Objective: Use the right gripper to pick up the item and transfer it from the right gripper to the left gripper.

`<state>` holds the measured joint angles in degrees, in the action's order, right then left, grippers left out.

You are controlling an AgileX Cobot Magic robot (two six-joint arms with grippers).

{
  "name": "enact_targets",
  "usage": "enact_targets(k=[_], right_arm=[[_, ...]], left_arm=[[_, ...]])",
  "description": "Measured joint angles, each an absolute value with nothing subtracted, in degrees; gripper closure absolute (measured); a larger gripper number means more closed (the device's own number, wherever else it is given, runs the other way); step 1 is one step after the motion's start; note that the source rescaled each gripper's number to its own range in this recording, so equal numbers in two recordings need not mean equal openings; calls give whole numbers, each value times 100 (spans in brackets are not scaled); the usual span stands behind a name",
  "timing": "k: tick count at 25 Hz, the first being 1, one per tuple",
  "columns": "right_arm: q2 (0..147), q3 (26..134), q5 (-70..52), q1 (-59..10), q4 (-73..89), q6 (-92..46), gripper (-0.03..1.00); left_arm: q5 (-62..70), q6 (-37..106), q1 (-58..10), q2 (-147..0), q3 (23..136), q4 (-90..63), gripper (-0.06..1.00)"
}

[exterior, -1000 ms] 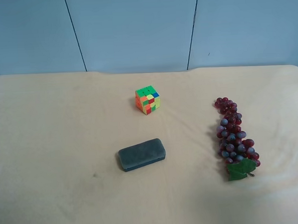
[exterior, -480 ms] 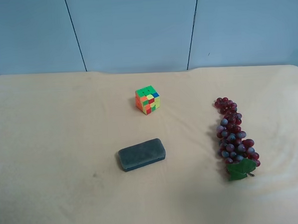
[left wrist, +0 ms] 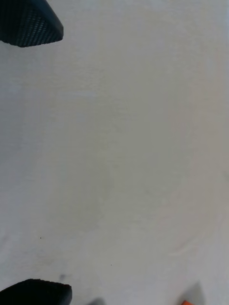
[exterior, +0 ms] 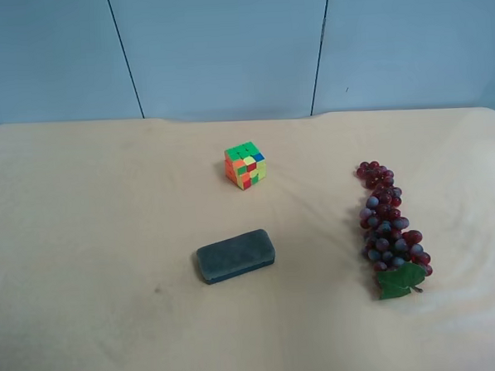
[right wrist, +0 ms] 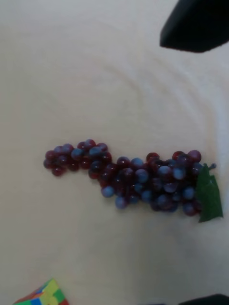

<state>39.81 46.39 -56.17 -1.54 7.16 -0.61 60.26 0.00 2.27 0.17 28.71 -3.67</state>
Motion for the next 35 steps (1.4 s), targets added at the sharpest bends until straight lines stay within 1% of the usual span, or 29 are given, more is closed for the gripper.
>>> enact_targets(k=[6, 15, 17, 23, 26, 29, 35], right_arm=[[5785, 4929, -5154, -154, 716, 139, -3], [8243, 5027, -3944, -154, 820, 370, -3], [8720, 5267, -3946, -154, 820, 392, -3], [10034, 6541, -4383, -154, 568, 487, -3], [10513, 6991, -4513, -154, 522, 584, -3], [10890, 7173, -4548, -154, 528, 624, -3], [11295, 7174, -4413, -154, 517, 619, -3]], left_arm=[[6026, 0, 227, 17, 2871, -367, -6], [6026, 0, 227, 17, 2871, -367, -6], [6026, 0, 227, 17, 2871, -367, -6], [6026, 0, 227, 17, 2871, -367, -6], [6026, 0, 227, 17, 2871, -367, -6], [6026, 0, 227, 17, 2871, -367, -6], [6026, 0, 227, 17, 2871, -367, -6]])
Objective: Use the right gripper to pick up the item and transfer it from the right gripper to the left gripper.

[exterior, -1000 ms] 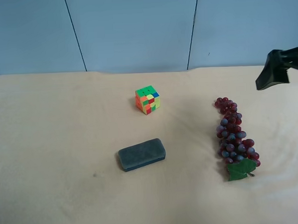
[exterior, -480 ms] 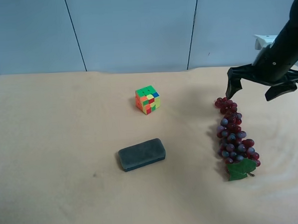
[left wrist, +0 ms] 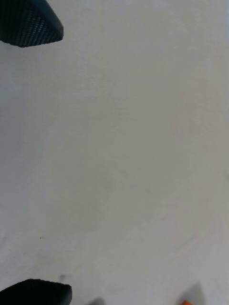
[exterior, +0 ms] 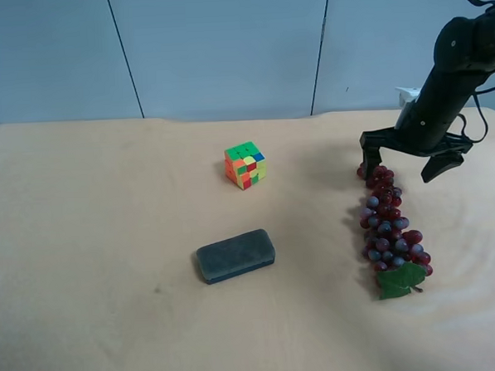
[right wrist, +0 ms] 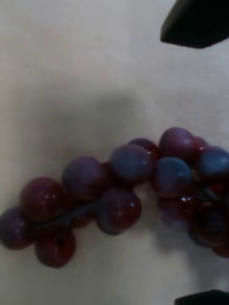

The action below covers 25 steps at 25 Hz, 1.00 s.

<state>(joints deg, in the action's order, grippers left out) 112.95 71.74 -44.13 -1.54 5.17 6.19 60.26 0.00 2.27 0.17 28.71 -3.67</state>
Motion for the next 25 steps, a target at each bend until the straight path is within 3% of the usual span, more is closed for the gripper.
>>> enact_targets(k=[21, 25], right_arm=[[11885, 7179, -3987, -553, 123, 921, -3], [11885, 7179, -3992, -553, 113, 925, 6]], left_arm=[[6026, 0, 227, 17, 2871, -367, -6], [6026, 0, 227, 17, 2871, -367, -6]])
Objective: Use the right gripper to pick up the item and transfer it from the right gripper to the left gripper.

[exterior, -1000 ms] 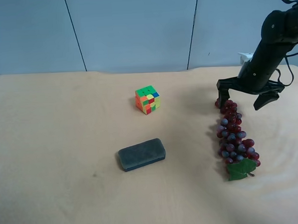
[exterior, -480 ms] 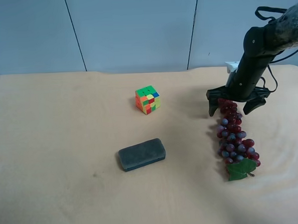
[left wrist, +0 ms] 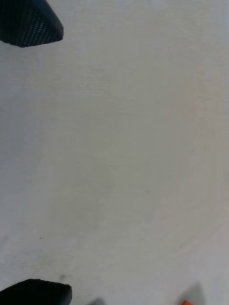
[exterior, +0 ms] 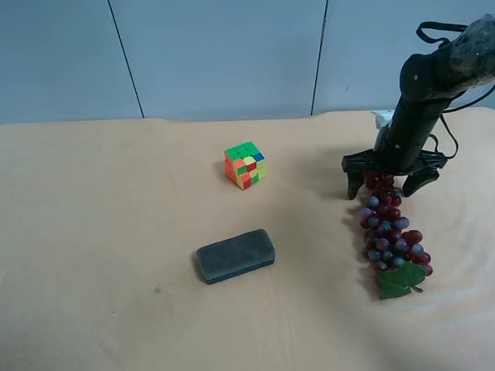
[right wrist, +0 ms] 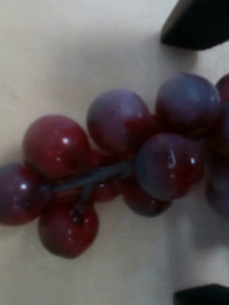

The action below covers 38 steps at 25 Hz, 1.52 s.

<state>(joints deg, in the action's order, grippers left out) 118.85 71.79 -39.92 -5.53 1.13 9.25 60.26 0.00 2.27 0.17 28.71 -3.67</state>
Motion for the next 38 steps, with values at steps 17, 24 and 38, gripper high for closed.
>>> enact_targets(k=[17, 24, 38], right_arm=[[11885, 7179, -3724, -553, 69, 925, 43], [11885, 7179, -3714, -553, 69, 925, 43], [11885, 7179, -3708, -553, 69, 920, 88]], left_arm=[[6037, 0, 227, 17, 2871, -367, -6], [6037, 0, 227, 17, 2871, -367, -6], [6037, 0, 227, 17, 2871, -367, -6]])
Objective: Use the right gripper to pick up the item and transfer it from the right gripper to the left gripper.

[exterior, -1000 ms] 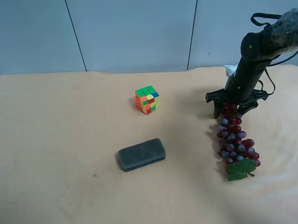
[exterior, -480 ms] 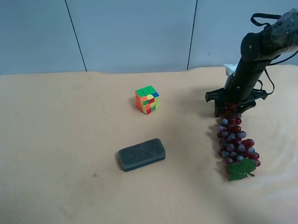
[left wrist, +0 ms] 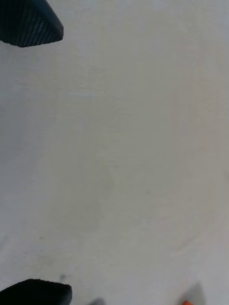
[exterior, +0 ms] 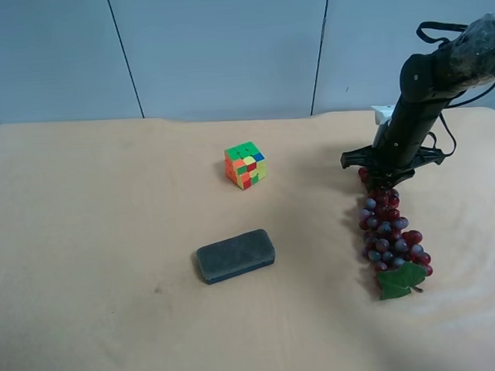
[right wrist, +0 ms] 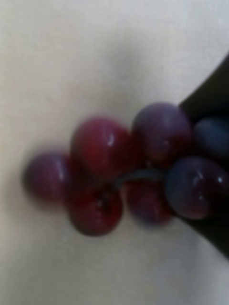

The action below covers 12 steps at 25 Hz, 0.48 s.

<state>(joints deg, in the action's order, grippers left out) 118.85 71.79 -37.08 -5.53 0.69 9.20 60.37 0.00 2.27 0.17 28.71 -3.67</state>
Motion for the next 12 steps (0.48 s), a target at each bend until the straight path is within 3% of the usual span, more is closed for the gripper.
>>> enact_targets(k=[12], right_arm=[[11885, 7179, -3713, -553, 69, 702, 92]], left_arm=[[6037, 0, 227, 17, 2871, -367, -6]])
